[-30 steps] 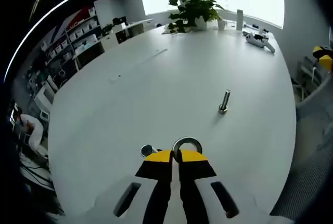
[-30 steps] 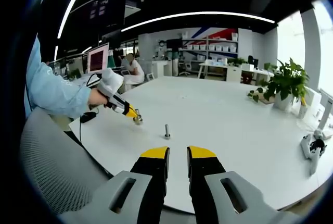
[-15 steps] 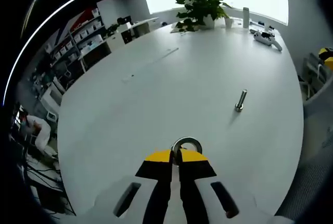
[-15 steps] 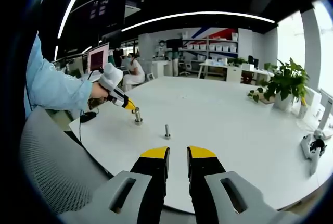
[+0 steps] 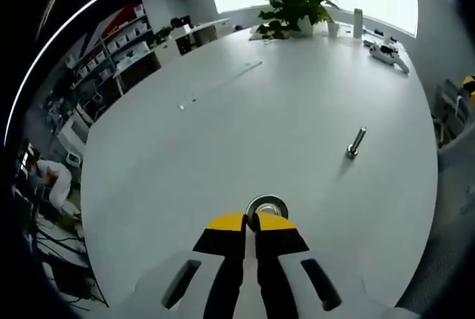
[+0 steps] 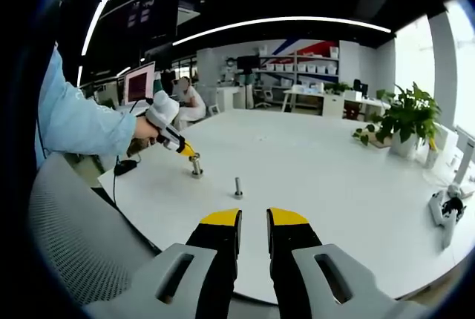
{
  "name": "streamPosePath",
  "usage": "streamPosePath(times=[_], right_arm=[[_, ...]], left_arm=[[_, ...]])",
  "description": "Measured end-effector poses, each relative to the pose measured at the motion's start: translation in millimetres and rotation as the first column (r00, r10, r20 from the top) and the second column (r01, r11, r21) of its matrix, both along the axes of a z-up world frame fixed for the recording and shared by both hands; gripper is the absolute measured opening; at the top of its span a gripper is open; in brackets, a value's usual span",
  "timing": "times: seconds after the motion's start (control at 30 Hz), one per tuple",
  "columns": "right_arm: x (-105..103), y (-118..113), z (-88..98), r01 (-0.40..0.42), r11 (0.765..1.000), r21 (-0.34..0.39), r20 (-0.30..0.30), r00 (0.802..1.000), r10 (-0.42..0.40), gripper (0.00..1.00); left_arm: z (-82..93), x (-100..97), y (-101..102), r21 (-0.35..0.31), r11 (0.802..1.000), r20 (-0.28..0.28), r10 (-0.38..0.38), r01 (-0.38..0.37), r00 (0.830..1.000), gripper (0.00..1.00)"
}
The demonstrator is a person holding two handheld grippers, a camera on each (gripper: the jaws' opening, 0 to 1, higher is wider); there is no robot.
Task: Place the washer onto the threaded stud by aligning its center hole with the stud, sliding it down to the base, and recovering from edge contact or off-axis alignment until the washer reaches the visible bottom stop.
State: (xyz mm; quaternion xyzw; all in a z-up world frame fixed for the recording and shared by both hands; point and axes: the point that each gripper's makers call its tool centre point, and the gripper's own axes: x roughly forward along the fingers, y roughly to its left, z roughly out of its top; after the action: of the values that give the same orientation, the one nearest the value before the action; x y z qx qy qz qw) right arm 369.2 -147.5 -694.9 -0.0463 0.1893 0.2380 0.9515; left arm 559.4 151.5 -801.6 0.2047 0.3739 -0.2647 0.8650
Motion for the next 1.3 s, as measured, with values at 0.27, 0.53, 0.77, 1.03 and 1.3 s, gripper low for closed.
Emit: streamPosePath(times=[0.27,0.53,0.77,1.03,1.3], right_arm=[[0,0,-0.1,0.000,1.000,0.001,0.000,1.000,0.000,0.16],[-1,0,0.1,0.001,1.000,0.002,-0.001,1.000,-0.001,0.16],[-1,0,0.1,0.002,1.000,0.003,-0.001,1.000,-0.002,0.16],[-1,0,0.6,0.002,1.000,0.003,0.001,1.000,-0.002,0.16],[-1,1,0.6,-0.005,1.000,0.000,0.003,1.000,0.005,0.16]], left_arm=[[-0.2,2.2,1,-0.015,1.000,-0.007,0.010,-0.010,1.000,0.02],[-0.4,1.7,0,-0.035,0.999,-0.016,0.003,-0.004,1.000,0.04],[0.8,2.9,8,-0.048,0.998,-0.001,0.043,-0.043,0.999,0.11],[33.9,-10.7,9,-0.121,0.990,0.066,0.076,-0.067,0.995,0.12],[105.6,-43.4,10,-0.252,0.964,0.197,0.131,-0.079,0.972,0.12]])
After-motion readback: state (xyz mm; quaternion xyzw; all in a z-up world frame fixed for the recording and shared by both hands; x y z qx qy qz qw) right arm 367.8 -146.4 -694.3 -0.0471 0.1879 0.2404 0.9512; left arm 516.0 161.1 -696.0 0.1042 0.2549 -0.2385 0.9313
